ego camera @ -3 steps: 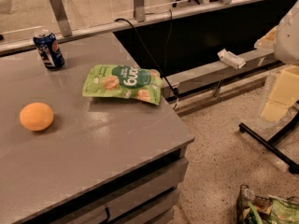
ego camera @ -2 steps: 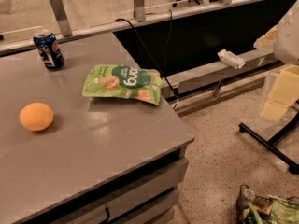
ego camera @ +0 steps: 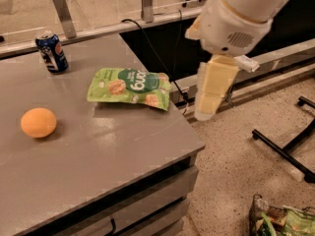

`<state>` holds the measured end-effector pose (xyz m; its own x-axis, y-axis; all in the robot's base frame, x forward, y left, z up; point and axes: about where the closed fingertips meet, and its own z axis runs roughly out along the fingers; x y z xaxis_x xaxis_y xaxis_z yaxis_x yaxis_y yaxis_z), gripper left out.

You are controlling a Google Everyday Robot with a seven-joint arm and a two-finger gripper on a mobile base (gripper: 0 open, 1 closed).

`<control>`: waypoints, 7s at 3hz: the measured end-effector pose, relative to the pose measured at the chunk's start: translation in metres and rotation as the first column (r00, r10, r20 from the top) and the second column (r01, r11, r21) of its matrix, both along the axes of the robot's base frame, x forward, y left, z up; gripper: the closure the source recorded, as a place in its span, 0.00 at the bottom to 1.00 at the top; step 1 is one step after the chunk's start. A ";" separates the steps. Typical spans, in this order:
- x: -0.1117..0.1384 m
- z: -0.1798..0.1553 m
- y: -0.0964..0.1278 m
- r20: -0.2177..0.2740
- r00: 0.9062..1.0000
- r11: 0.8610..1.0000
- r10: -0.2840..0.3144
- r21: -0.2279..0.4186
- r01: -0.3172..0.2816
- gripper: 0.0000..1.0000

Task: Pick orange

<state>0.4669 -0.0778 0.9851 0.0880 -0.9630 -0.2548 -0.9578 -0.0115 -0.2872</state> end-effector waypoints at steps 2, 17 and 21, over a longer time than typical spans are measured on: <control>-0.014 -0.018 0.187 0.005 0.933 0.928 0.359 0.103 -0.357 0.00; 0.031 -0.139 0.370 -0.182 0.791 0.797 0.585 0.308 -0.519 0.64; 0.039 -0.069 0.342 -0.030 0.838 0.810 0.545 0.275 -0.518 1.00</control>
Offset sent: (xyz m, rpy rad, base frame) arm -0.0276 0.2710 -0.0380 0.1717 0.0495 0.5358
